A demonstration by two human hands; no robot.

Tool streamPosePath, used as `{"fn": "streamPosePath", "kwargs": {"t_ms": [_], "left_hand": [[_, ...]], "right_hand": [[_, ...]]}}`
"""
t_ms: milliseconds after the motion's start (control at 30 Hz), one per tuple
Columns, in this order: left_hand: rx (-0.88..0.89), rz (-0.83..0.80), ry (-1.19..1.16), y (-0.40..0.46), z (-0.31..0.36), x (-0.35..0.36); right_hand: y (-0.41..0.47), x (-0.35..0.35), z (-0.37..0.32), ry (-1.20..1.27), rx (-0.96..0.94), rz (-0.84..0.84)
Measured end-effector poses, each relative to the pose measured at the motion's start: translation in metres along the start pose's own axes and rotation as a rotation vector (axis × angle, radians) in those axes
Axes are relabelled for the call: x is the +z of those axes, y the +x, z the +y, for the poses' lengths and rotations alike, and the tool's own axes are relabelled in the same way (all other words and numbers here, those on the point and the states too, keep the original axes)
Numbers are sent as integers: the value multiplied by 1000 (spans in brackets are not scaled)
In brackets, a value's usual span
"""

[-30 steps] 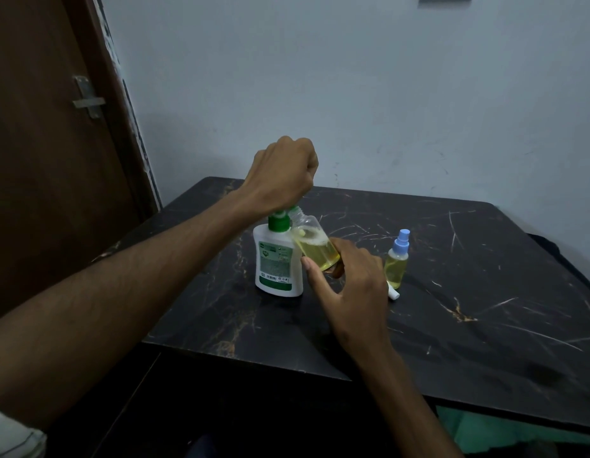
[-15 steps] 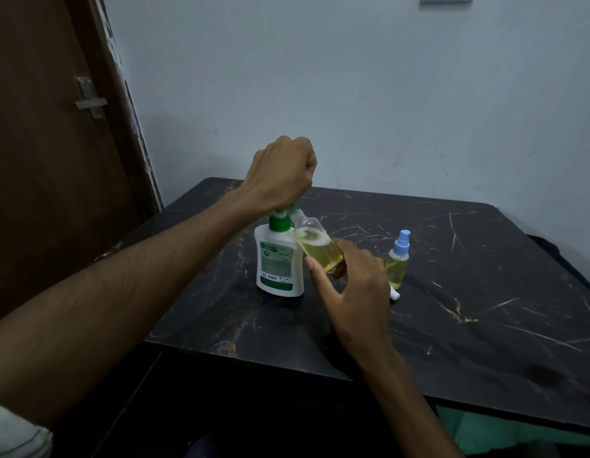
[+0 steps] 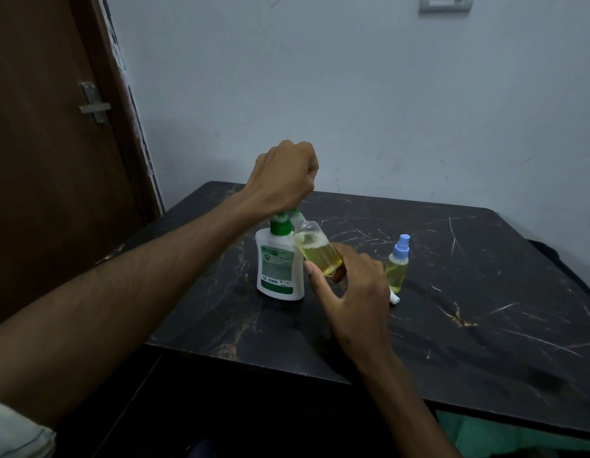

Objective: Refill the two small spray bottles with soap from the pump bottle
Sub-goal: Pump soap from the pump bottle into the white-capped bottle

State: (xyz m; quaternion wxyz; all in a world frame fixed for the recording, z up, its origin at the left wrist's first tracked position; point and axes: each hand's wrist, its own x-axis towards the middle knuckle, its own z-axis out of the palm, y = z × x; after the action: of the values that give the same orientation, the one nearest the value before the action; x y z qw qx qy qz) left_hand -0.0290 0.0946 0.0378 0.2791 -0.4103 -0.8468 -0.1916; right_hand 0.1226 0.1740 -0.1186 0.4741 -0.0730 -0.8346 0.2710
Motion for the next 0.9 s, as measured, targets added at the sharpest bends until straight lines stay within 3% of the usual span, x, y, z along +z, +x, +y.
{"fn": "streamPosePath", "kwargs": {"t_ms": [900], "left_hand": [[32, 3, 7, 3, 2, 1]], "right_hand": [[1, 2, -1, 10, -32, 58]]}}
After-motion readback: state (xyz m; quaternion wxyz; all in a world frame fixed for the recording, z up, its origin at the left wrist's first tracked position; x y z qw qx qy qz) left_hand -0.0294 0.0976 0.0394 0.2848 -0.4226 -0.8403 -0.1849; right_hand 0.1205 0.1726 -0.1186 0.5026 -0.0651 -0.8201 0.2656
